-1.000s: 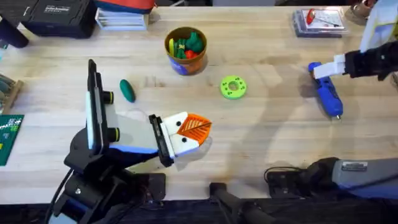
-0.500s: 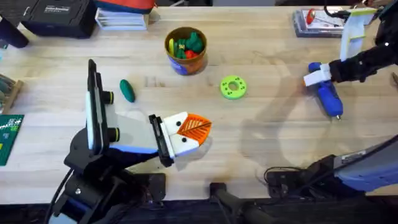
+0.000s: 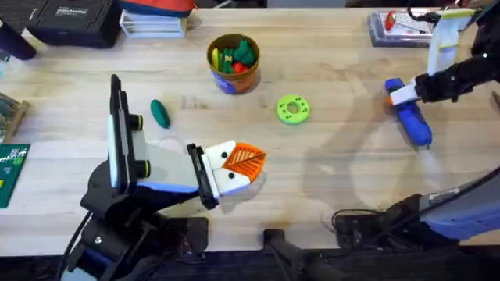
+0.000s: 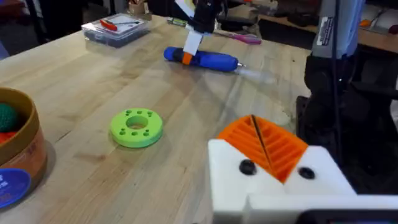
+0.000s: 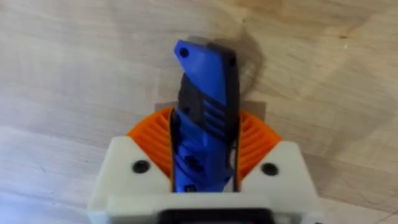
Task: Pick up the gripper from the table and insert it into the empty holder that is missing its gripper. Then pick up a screw, insert it into the mounting hole, and use the screwdriver to tighten it. Finally, clean up the table by picking up the vegetable and placing it into the bucket.
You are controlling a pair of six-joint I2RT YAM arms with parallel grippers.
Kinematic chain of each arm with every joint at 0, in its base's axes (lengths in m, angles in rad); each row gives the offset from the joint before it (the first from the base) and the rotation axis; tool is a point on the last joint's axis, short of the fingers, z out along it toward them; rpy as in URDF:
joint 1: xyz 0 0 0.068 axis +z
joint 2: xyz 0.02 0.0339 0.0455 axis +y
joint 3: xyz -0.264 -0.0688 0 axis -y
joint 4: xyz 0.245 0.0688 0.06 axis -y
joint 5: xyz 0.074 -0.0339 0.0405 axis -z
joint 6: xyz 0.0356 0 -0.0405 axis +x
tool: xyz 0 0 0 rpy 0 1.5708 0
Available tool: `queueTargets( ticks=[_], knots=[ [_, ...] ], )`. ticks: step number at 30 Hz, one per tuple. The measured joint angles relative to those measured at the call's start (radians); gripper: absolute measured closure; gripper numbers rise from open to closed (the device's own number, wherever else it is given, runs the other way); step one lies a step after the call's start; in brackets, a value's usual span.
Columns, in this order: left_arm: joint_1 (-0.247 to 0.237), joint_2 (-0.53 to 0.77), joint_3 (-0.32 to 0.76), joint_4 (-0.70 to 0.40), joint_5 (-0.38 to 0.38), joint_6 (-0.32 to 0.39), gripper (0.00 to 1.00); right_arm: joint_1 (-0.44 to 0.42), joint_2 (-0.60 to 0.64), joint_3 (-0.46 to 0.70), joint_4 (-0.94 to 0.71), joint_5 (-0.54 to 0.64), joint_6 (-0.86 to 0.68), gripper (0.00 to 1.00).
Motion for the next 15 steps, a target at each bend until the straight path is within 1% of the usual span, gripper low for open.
queueTargets(
  ticks=[1,4,5,6,15],
  knots=[
    [0.000,0.000,0.000,0.000,0.000,0.000,0.995,0.000,0.000,0.001,0.005,0.000,-0.001,0.617],
    [0.000,0.000,0.000,0.000,0.000,0.000,0.995,0.000,0.000,0.001,0.016,0.000,-0.007,0.887],
    [0.000,0.000,0.000,0.000,0.000,0.000,0.995,0.000,0.001,0.001,0.016,-0.001,-0.006,0.962],
    [0.000,0.000,0.000,0.000,0.000,0.000,0.995,0.000,0.001,0.001,0.016,-0.001,-0.007,0.979],
    [0.000,0.000,0.000,0.000,0.000,0.000,0.995,0.000,0.000,0.001,0.011,-0.001,-0.006,0.978]
  ],
)
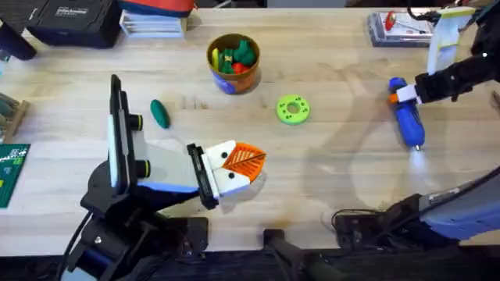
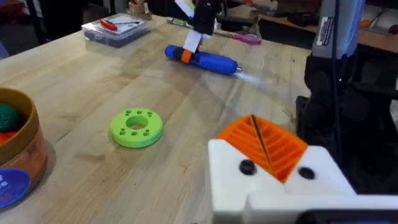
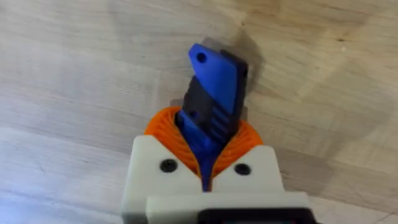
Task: Pick up the gripper from the table and insert it into the empty holder that is missing its gripper. Then pick up a screw, insert it into the mounting hole, and use the screwdriver to tighten it. Finally, clean up the table by picking up the vegetable and placing it into the bucket.
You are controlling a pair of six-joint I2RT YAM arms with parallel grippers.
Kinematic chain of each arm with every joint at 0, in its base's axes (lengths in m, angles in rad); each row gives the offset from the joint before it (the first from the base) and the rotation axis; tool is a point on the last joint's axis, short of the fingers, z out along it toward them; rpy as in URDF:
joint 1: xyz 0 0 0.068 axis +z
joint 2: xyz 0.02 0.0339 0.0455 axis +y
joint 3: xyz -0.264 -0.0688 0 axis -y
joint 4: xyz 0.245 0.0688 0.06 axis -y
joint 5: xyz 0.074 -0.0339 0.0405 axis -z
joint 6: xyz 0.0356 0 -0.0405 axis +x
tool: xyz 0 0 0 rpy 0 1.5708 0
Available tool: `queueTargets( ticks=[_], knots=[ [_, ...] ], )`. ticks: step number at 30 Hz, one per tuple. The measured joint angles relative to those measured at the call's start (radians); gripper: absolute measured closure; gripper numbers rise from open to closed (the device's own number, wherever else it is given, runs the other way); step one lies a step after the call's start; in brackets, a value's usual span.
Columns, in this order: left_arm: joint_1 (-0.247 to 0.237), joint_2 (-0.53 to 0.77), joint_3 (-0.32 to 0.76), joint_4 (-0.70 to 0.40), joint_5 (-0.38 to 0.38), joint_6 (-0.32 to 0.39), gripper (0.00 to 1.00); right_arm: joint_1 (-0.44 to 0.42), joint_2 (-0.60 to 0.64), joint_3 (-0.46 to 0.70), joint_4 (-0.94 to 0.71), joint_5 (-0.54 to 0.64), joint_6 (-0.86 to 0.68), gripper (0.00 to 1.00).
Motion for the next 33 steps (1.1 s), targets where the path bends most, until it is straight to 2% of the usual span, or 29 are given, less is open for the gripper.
queueTargets(
  ticks=[6,11,22,26,33],
  knots=[
    [0.000,0.000,0.000,0.000,0.000,0.000,0.995,0.005,-0.080,0.000,-0.008,0.000,0.038,0.978],
    [0.000,0.000,0.000,0.000,0.000,0.000,0.995,0.024,-0.251,0.000,-0.009,-0.008,0.068,0.978],
    [0.000,0.000,0.000,0.000,0.000,0.000,0.995,0.031,-0.659,-0.013,-0.052,-0.107,0.172,0.978],
    [0.000,0.000,0.000,0.000,0.000,0.000,0.995,0.031,-0.824,-0.076,-0.052,-0.116,0.206,0.978],
    [0.000,0.000,0.000,0.000,0.000,0.000,0.995,0.070,-1.123,-0.291,0.020,-0.194,0.320,0.978]
  ],
)
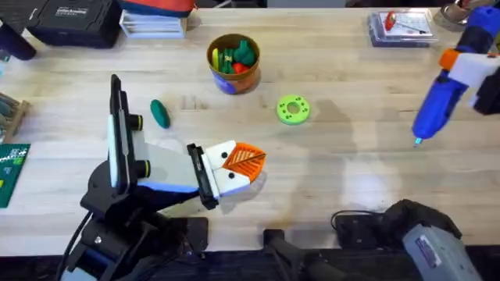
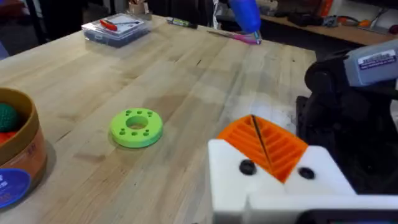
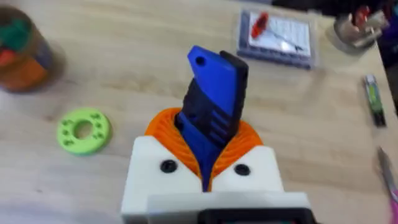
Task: Pick up the gripper from the table and insert it into the empty holder that is missing its gripper. Then pick up a screw, insert it into the mounting hole, and use the screwdriver to tighten it. Finally, clean up the table by picking up the vegetable and placing it into the bucket.
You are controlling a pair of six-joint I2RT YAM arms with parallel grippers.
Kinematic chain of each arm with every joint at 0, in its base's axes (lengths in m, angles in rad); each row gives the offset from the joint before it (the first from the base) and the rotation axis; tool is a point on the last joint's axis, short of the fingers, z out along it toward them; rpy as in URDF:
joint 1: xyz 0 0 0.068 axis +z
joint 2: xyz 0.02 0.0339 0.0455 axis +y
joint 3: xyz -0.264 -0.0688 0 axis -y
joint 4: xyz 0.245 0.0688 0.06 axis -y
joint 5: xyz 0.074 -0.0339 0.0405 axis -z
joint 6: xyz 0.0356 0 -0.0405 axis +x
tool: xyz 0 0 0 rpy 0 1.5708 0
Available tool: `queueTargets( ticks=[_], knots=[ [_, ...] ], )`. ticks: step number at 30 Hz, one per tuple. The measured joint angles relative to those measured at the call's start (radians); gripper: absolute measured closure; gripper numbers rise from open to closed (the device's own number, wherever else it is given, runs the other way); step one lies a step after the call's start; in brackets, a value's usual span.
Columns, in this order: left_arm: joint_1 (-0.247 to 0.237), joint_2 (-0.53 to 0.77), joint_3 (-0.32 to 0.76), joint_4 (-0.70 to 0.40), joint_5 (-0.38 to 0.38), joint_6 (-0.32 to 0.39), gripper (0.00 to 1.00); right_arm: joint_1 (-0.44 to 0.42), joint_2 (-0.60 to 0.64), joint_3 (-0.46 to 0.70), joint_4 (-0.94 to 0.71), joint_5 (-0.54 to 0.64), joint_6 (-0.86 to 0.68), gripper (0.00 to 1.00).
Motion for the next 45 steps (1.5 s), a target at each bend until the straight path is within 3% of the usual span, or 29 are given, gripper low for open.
queueTargets(
  ticks=[7,14,20,25,30,36,45],
  knots=[
    [0.000,0.000,0.000,0.000,0.000,0.000,0.995,0.132,-0.233,-0.197,0.285,-0.128,0.242,0.978],
    [0.000,0.000,0.000,0.000,0.000,0.000,0.995,0.398,-0.274,-0.331,0.594,-0.174,0.463,0.978],
    [0.000,0.000,0.000,0.000,0.000,0.000,0.995,0.703,-0.227,-0.375,0.765,-0.131,0.521,0.978],
    [0.000,0.000,0.000,0.000,0.000,0.000,0.995,0.954,-0.116,-0.381,0.959,-0.052,0.532,0.978],
    [0.000,0.000,0.000,0.000,0.000,0.000,0.995,1.139,0.018,-0.381,1.201,-0.019,0.503,0.978],
    [0.000,0.000,0.000,0.000,0.000,0.000,0.995,1.253,0.150,-0.381,1.396,-0.016,0.458,0.978],
    [0.000,0.000,0.000,0.000,0.000,0.000,0.995,1.304,0.249,-0.381,1.495,-0.015,0.445,0.978]
  ],
)
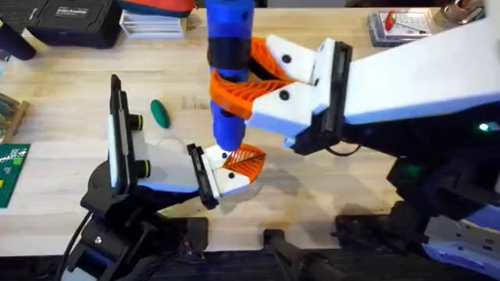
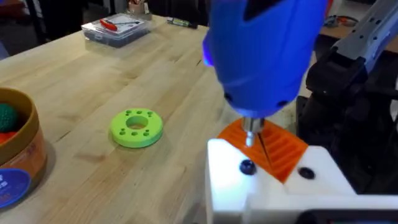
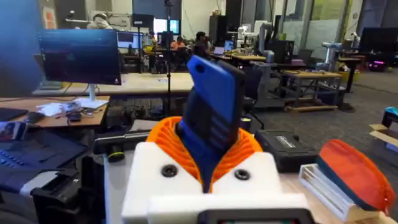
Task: Pick up the gripper from the table and insert it into the empty holder that is missing its gripper. Then pick up a screw, insert it into the mounting hole, and use the screwdriver to tighten it. Finally, clean up the table by picking up the vegetable and placing it into the bucket.
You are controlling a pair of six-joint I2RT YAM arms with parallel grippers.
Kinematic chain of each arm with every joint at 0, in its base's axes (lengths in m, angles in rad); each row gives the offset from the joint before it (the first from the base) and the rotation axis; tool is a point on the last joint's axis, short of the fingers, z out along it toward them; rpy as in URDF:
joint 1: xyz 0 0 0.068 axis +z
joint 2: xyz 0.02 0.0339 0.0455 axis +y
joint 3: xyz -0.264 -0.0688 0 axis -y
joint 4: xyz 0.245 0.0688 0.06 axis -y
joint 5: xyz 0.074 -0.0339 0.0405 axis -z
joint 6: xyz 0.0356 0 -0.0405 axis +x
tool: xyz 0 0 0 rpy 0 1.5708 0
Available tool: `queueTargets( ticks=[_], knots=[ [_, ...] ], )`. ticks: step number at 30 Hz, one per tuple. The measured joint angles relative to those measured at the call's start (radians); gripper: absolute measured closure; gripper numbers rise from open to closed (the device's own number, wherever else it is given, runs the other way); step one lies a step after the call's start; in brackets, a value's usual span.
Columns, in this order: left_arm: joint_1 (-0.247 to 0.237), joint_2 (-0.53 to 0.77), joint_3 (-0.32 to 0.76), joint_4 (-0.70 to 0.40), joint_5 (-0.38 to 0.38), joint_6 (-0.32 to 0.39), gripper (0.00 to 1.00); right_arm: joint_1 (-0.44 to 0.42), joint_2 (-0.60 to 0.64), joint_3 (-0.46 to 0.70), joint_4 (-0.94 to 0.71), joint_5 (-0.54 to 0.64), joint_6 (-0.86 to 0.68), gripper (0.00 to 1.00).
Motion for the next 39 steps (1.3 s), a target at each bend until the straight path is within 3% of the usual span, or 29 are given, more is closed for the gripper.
queueTargets(
  ticks=[39],
  knots=[
    [0.000,0.000,0.000,0.000,0.000,0.000,0.995,0.025,0.066,0.000,0.054,0.000,0.002,0.978]
  ],
)
